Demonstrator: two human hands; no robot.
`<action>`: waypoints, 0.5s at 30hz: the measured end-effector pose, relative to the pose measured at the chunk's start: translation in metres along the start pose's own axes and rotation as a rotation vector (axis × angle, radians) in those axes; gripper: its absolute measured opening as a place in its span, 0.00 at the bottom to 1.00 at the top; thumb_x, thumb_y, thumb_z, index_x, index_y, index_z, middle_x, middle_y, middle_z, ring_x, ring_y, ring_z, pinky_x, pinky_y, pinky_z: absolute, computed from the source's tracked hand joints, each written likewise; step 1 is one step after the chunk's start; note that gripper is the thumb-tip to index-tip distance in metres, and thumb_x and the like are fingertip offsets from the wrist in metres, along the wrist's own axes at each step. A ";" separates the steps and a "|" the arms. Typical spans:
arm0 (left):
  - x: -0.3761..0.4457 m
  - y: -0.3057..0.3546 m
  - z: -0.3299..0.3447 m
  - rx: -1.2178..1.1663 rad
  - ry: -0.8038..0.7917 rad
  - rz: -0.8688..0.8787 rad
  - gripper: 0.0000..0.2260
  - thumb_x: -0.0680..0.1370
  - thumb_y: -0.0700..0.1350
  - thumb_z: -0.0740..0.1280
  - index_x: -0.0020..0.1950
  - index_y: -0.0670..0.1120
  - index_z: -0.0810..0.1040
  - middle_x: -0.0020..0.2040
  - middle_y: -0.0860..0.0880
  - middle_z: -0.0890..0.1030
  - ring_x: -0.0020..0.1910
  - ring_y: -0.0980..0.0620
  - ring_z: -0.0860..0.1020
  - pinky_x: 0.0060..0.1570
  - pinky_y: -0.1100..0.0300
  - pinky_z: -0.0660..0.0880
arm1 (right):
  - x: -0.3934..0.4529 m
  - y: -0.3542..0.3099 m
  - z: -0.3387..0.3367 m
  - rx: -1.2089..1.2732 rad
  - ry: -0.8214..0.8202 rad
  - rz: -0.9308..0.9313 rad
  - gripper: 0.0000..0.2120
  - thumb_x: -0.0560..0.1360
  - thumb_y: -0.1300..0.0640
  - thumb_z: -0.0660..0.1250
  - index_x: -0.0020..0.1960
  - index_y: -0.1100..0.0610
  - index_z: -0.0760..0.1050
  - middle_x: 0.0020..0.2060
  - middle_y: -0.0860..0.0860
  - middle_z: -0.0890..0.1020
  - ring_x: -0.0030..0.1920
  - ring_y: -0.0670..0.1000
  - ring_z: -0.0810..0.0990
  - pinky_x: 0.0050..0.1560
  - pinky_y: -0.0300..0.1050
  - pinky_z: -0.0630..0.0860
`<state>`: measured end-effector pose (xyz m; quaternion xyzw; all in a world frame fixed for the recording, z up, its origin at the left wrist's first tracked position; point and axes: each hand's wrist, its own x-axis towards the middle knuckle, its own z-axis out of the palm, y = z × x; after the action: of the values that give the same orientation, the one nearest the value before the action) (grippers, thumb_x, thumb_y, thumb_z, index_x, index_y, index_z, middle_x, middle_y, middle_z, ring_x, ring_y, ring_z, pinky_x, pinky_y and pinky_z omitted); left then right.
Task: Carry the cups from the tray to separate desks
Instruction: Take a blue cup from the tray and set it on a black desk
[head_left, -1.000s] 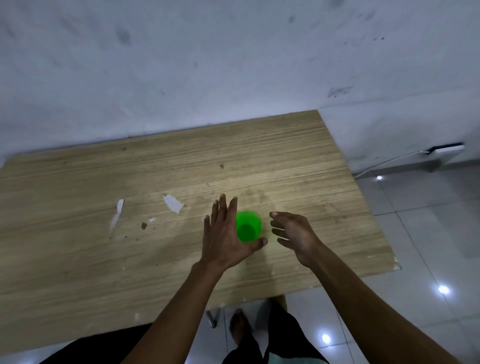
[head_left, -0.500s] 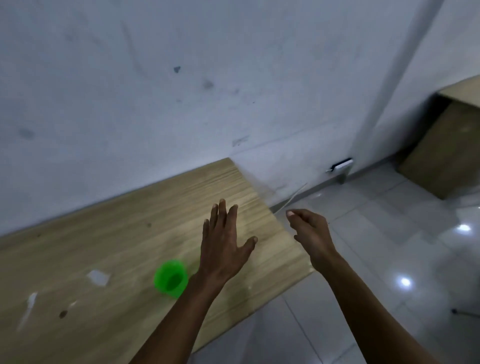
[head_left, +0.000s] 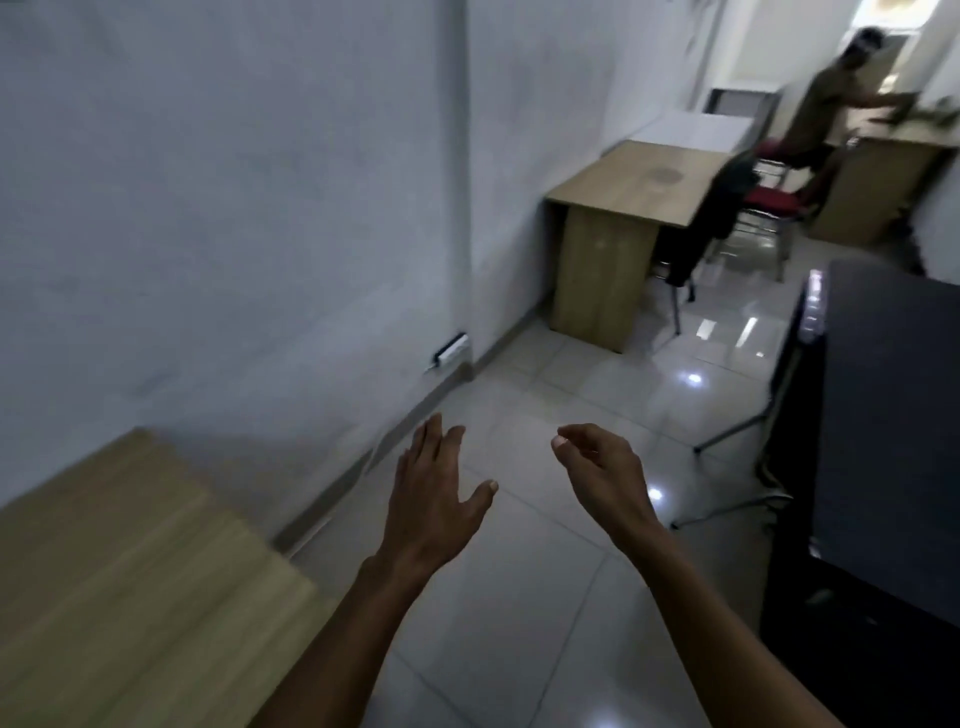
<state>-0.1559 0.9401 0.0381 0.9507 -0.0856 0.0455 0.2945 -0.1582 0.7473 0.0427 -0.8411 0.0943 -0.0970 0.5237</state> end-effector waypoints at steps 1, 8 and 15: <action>0.008 0.016 0.013 -0.011 -0.018 0.023 0.33 0.76 0.58 0.66 0.77 0.49 0.58 0.80 0.47 0.51 0.79 0.48 0.49 0.76 0.47 0.55 | 0.003 0.011 -0.018 -0.021 0.034 0.015 0.14 0.78 0.50 0.65 0.61 0.54 0.78 0.56 0.50 0.82 0.57 0.48 0.79 0.54 0.43 0.75; 0.056 0.147 0.106 -0.060 -0.210 0.325 0.29 0.75 0.56 0.68 0.73 0.47 0.66 0.79 0.46 0.55 0.78 0.47 0.54 0.74 0.49 0.58 | 0.002 0.077 -0.156 -0.025 0.344 0.207 0.13 0.77 0.52 0.67 0.59 0.55 0.79 0.54 0.50 0.82 0.55 0.48 0.79 0.51 0.41 0.74; 0.079 0.257 0.187 -0.168 -0.402 0.633 0.25 0.75 0.53 0.69 0.69 0.46 0.70 0.78 0.44 0.57 0.77 0.48 0.56 0.71 0.51 0.63 | -0.026 0.126 -0.257 -0.055 0.628 0.375 0.12 0.76 0.52 0.67 0.58 0.54 0.79 0.48 0.47 0.83 0.50 0.45 0.80 0.51 0.39 0.76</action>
<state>-0.1203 0.6148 0.0373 0.8399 -0.4342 -0.0602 0.3199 -0.2579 0.4780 0.0394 -0.7522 0.4054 -0.2502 0.4553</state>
